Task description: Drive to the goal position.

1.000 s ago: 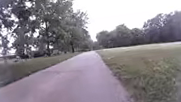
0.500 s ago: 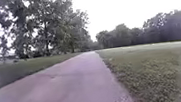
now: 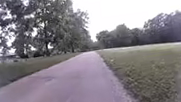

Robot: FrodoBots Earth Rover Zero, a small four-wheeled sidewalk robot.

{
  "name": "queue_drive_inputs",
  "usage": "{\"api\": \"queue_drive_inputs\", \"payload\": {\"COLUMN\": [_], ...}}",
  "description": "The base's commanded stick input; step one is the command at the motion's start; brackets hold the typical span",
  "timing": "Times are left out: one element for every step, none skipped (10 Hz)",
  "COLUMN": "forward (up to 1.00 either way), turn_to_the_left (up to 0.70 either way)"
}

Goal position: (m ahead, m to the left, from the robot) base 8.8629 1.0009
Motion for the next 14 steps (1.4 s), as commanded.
{"api": "queue_drive_inputs", "payload": {"forward": [0.70,0.70,0.70,0.70,0.70,0.70,0.70,0.70,0.70,0.70,0.70,0.70,0.70,0.70], "turn_to_the_left": [0.00,0.00,0.00,0.00,0.00,0.00,0.00,0.00,0.00,0.00,0.00,0.00,0.00,0.00]}}
